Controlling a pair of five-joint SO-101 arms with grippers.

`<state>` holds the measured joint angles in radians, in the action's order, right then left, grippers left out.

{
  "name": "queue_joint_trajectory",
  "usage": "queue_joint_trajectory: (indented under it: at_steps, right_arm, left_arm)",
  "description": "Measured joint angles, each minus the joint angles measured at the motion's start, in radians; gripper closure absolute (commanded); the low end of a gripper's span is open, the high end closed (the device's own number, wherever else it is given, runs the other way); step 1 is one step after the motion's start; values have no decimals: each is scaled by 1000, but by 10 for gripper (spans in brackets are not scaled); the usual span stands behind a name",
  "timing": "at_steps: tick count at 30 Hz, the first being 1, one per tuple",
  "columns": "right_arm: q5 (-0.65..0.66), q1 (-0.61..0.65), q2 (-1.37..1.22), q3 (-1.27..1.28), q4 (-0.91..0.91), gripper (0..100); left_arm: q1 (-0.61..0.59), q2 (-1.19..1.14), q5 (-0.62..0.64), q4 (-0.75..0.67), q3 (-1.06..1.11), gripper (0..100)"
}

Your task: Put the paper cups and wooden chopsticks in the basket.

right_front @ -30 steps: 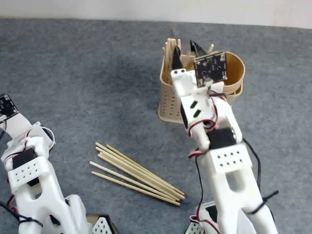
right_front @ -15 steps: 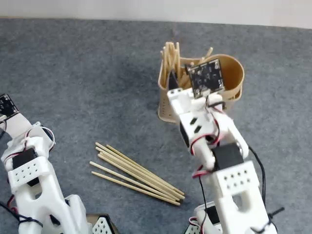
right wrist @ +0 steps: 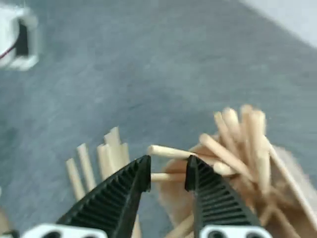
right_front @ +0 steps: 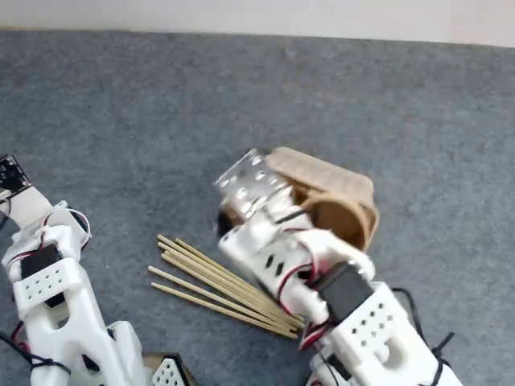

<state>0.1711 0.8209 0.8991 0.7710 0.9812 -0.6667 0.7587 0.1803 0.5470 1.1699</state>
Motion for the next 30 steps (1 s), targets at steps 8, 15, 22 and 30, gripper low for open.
queue_joint_trajectory:
  at_steps: [8,15,22,30]
  right_arm:
    - [0,37,-12,81,0,868]
    - [0,-55,-20,83,2,868]
    - [77,-270,-31,49,-66,868]
    - [94,-416,-92,28,-296,868]
  left_arm:
    - [0,0,0,0,0,992]
    - [0,0,0,0,0,992]
    - [0,0,0,0,0,992]
    - [0,0,0,0,0,992]
